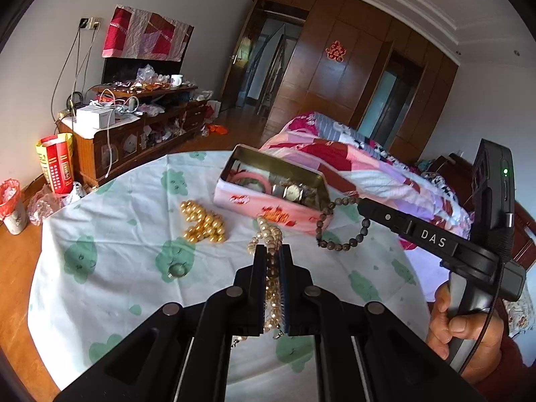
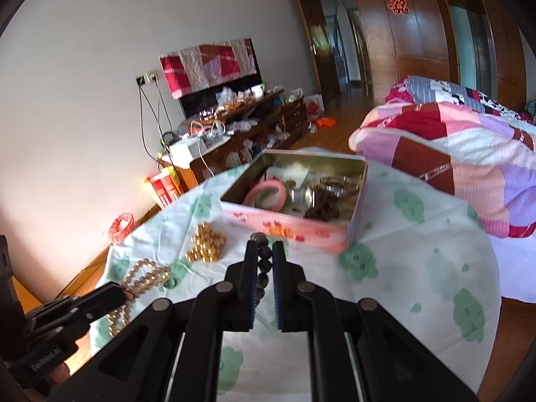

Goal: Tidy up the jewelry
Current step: 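Carry the pearl necklace and bead bracelet into the pink tin with both grippers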

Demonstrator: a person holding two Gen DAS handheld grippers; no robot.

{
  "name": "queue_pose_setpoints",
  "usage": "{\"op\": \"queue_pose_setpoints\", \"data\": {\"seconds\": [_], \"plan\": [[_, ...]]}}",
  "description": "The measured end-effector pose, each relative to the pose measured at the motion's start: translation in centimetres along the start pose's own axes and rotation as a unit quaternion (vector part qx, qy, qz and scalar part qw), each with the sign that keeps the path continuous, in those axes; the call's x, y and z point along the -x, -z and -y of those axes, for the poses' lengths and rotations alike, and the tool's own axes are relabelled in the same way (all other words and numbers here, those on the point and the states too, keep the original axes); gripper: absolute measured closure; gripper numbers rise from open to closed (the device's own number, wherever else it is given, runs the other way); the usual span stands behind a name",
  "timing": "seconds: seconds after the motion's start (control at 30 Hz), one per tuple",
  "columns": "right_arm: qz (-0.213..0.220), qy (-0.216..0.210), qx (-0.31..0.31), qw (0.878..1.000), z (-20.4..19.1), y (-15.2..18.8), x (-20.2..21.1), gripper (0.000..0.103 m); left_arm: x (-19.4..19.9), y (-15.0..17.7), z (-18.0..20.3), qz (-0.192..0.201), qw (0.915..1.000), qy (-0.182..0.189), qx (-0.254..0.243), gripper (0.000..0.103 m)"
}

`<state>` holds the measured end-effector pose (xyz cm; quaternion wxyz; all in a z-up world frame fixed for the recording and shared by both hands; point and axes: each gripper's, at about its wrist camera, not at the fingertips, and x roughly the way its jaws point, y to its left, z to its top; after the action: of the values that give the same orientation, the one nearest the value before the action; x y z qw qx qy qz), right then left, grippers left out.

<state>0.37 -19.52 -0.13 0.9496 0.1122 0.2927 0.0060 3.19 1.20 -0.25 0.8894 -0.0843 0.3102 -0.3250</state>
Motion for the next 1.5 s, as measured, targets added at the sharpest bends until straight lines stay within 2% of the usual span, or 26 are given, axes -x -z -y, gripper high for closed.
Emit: {"op": "queue_pose_setpoints", "data": {"seconds": [0.33,0.53,0.67,0.83,1.07,1.23,1.5], "plan": [[0.05,-0.001,-0.002,0.999,1.2,-4.0,0.5,0.092,-2.5,-4.7,1.7,0.043,0.9986,0.009,-0.03,0.097],[0.076,-0.003,-0.016,0.997,2.4,-6.5,-1.3,0.092,-5.7,-8.1,2.1,0.073,0.9969,0.017,-0.026,0.097],[0.084,0.0,-0.038,0.996,3.7,-8.1,-3.6,0.092,-8.9,-9.4,2.0,0.074,0.9968,0.021,-0.02,0.097],[0.07,0.004,-0.07,0.995,5.9,-8.9,-7.7,0.092,-14.4,-10.3,1.8,0.056,0.9981,0.002,-0.026,0.097],[0.028,0.021,-0.101,0.994,9.0,-7.4,-13.4,0.092,-21.1,-9.9,1.4,0.005,0.9995,-0.015,-0.026,0.097],[0.001,0.023,-0.105,0.994,10.0,-6.4,-15.2,0.092,-23.7,-9.0,1.8,-0.026,0.9972,-0.052,-0.047,0.097],[-0.005,0.036,-0.091,0.995,10.0,-5.8,-15.5,0.088,-25.7,-8.6,1.9,-0.049,0.9889,-0.119,-0.075,0.096]]}}
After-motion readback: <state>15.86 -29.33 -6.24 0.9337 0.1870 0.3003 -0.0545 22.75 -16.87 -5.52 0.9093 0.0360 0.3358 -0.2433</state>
